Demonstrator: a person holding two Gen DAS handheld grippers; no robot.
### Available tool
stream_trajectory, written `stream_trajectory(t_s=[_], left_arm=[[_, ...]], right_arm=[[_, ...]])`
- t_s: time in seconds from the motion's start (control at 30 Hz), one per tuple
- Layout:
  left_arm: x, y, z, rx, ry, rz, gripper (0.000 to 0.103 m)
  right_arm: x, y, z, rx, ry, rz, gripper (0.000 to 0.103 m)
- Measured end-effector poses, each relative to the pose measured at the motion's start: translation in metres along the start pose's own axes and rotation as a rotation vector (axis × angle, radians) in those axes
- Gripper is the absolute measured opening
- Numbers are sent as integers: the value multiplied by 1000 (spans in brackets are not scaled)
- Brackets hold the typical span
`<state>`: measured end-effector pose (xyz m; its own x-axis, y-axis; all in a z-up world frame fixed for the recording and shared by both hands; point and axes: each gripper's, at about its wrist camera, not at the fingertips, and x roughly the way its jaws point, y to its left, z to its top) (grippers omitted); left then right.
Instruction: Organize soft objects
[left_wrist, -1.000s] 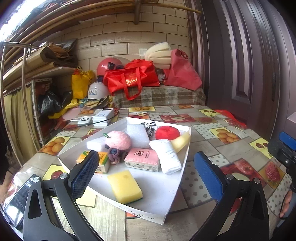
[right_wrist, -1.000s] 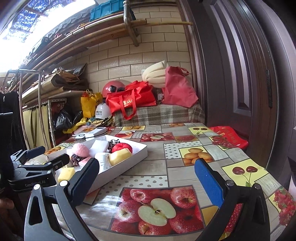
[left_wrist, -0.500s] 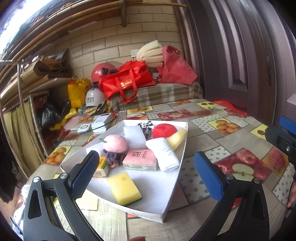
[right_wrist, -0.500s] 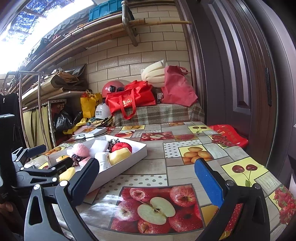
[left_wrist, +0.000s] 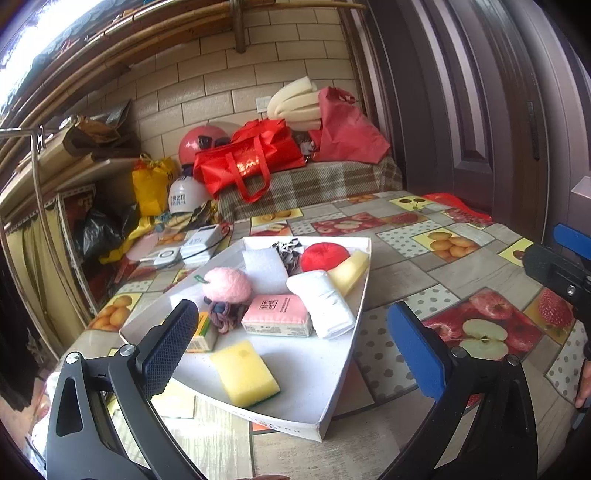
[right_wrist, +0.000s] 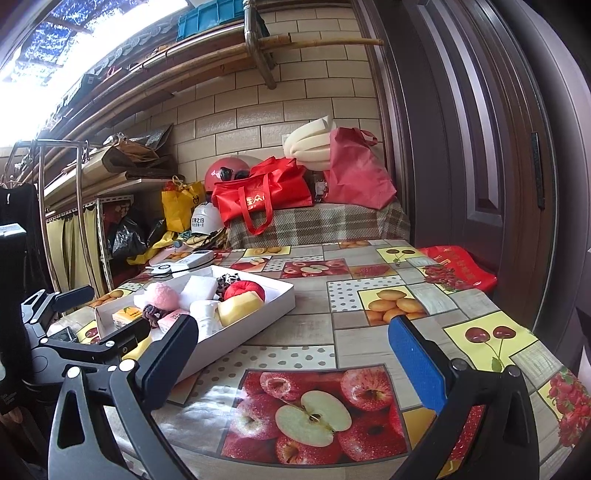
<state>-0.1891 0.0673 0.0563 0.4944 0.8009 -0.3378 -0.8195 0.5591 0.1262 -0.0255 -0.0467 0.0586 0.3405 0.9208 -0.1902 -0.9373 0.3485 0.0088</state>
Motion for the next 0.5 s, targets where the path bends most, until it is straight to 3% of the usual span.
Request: stream_trajectory(t_s=[0.5], left_arm=[[16, 11, -5, -64, 82, -3, 103]], right_arm=[[0, 1, 1, 2, 2, 0, 103]])
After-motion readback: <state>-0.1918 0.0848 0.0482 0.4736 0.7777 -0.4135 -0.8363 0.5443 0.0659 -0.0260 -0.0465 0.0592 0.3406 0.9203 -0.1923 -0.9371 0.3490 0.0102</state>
